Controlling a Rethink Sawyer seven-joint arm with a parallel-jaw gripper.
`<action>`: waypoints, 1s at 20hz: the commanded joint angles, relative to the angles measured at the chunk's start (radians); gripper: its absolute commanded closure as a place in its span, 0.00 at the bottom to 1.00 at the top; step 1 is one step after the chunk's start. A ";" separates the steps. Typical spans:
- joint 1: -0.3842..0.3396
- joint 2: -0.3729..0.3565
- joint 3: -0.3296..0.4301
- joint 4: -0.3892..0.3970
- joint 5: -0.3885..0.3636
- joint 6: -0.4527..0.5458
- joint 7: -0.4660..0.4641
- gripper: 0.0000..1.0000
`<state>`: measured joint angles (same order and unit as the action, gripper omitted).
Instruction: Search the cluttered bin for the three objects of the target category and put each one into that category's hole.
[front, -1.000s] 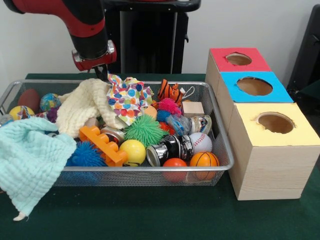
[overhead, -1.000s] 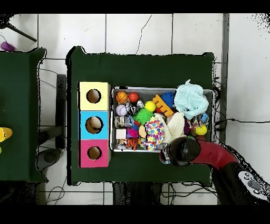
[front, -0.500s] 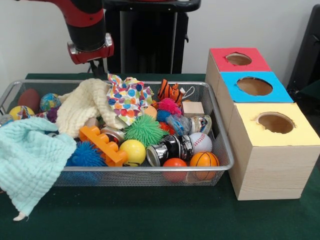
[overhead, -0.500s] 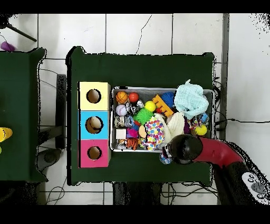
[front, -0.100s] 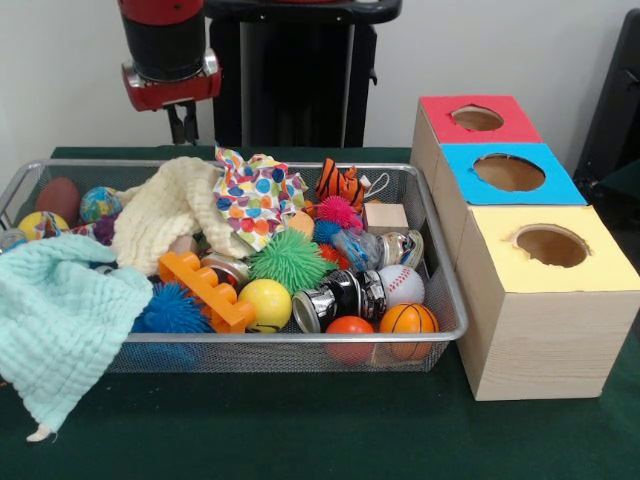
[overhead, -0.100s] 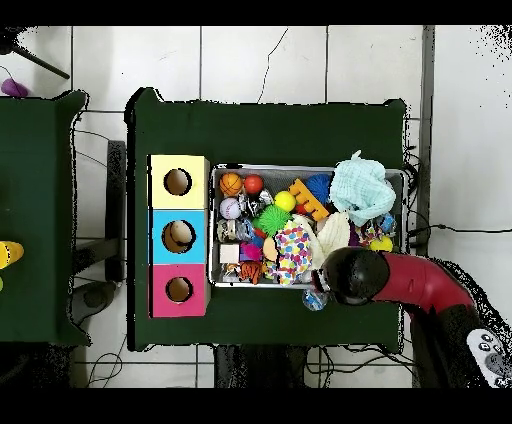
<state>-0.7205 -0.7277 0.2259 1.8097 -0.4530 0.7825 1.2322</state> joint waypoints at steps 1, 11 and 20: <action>0.009 -0.041 0.073 -0.069 0.023 0.123 -0.046 1.00; -0.007 0.021 0.066 -0.070 -0.006 0.074 -0.041 1.00; -0.037 0.235 0.055 -0.112 -0.048 -0.050 -0.021 1.00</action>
<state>-0.7235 -0.6616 0.2263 1.7552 -0.4533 0.8102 1.2322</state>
